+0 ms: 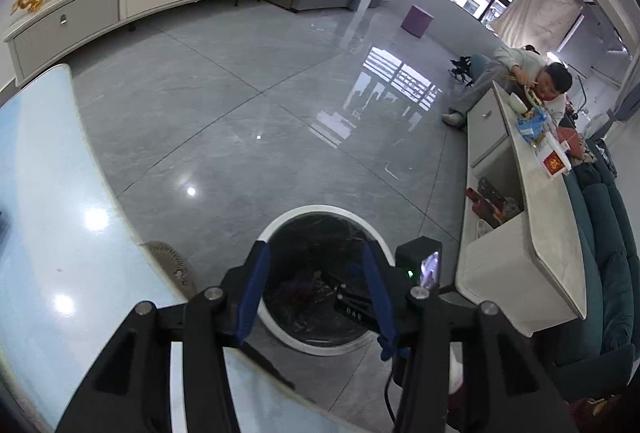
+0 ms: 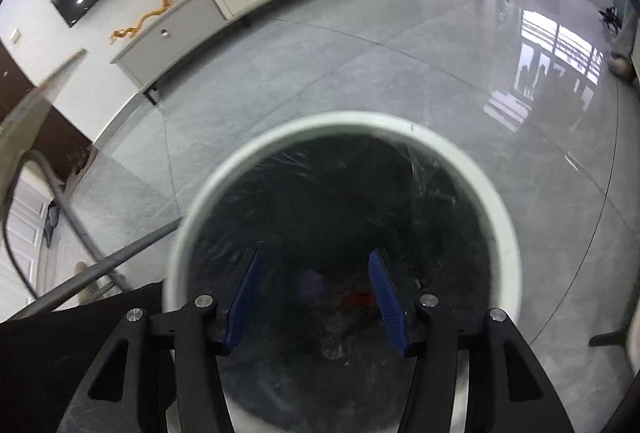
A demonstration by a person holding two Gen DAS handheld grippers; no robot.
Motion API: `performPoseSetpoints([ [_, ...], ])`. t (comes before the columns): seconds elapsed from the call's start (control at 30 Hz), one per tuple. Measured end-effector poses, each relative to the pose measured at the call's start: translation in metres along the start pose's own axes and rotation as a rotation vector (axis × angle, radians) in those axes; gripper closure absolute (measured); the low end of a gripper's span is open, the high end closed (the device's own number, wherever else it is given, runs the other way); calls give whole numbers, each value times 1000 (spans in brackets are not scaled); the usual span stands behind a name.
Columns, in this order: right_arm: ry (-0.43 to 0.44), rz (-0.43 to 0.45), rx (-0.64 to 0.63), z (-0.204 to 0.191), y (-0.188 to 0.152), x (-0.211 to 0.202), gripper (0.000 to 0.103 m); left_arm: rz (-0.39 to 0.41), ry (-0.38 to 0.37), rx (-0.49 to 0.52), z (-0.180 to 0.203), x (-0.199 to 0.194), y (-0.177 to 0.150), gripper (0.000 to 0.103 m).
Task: Collect trash
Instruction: 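Carry both items over the white trash bin and open both tools, then move both open tools back over the trash pile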
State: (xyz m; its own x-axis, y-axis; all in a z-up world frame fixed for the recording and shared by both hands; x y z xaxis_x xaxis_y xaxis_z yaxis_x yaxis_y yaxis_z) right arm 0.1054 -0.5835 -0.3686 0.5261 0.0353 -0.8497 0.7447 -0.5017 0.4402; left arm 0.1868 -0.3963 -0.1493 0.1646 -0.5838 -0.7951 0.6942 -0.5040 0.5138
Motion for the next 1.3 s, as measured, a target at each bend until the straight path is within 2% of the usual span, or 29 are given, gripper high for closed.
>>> performPoseSetpoints([
  [0.13, -10, 16, 48, 10, 7, 18, 51, 34, 24, -29, -21, -15, 1, 57],
  [0.3, -13, 46, 87, 13, 33, 33, 50, 93, 44, -88, -46, -40, 1, 57],
  [0.47, -30, 52, 95, 11, 50, 42, 48, 178, 149, -108, -69, -85, -11, 56],
  [0.57, -55, 40, 41, 0, 50, 31, 47, 266, 292, -97, -91, -136, -28, 56],
  [0.67, -70, 34, -18, -15, 48, 12, 46, 321, 416, -116, -114, -177, -47, 56],
  [0.7, -71, 42, -44, -23, 48, -2, 46, 346, 481, -129, -126, -196, -59, 56],
  [0.77, -66, 63, -82, -38, 53, -24, 46, 378, 566, -160, -147, -225, -79, 47],
  [0.8, -70, 81, -110, -47, 54, -42, 46, 392, 605, -180, -160, -240, -91, 39],
  [0.87, -71, 108, -150, -62, 58, -70, 46, 413, 704, -210, -183, -264, -116, 36],
  [0.97, -89, 141, -207, -83, 63, -108, 46, 404, 822, -252, -219, -288, -150, 36],
  [1.07, -119, 185, -248, -101, 67, -144, 46, 397, 901, -349, -260, -314, -195, 36],
  [1.1, -123, 195, -254, -107, 67, -156, 46, 397, 956, -392, -278, -325, -215, 36],
  [1.17, -115, 205, -259, -118, 68, -169, 45, 399, 1049, -430, -302, -339, -242, 36],
  [1.23, -93, 211, -274, -133, 64, -179, 44, 380, 1179, -470, -323, -349, -275, 36],
  [1.3, -54, 207, -282, -150, 58, -182, 43, 361, 1220, -517, -342, -354, -302, 36],
])
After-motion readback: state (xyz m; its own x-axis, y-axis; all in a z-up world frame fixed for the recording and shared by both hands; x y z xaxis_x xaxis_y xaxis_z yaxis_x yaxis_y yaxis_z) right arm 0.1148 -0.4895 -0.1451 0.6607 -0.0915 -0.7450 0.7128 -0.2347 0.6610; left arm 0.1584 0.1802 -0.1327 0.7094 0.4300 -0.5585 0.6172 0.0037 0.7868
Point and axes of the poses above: each gripper's, at about its wrist camera, not at the fingertips, and x roughly the way its jaws point, z to its right, y to its top, the point moved 5 cm from there along x, roughly the way its jaws point
